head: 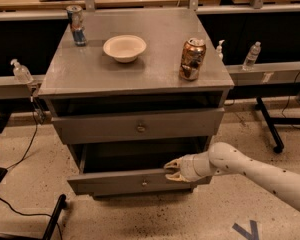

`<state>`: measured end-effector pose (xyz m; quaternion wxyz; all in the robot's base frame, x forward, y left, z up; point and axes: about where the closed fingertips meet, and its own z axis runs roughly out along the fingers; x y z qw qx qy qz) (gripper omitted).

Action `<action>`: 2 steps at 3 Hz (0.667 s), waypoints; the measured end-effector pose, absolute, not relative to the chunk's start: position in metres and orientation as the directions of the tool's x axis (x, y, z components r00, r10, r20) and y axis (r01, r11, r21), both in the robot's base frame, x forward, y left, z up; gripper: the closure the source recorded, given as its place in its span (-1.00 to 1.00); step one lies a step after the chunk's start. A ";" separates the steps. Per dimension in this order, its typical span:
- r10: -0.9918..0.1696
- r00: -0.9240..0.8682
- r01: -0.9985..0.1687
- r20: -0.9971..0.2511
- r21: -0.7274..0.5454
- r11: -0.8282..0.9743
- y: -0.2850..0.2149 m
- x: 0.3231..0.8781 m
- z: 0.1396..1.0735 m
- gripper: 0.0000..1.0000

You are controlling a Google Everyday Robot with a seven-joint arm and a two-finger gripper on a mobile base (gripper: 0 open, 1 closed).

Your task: Open middle drawer

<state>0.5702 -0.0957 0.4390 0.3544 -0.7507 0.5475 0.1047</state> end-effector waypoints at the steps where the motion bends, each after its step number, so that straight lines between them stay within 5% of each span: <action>1: -0.758 0.346 -0.912 -0.553 -0.388 -0.133 -0.099 0.560 0.440 0.46; 2: -0.765 0.310 -0.927 -0.564 -0.357 -0.113 -0.103 0.549 0.441 0.48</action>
Offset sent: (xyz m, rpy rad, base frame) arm -0.0332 -0.0160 0.0061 -0.0082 0.1049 -0.0757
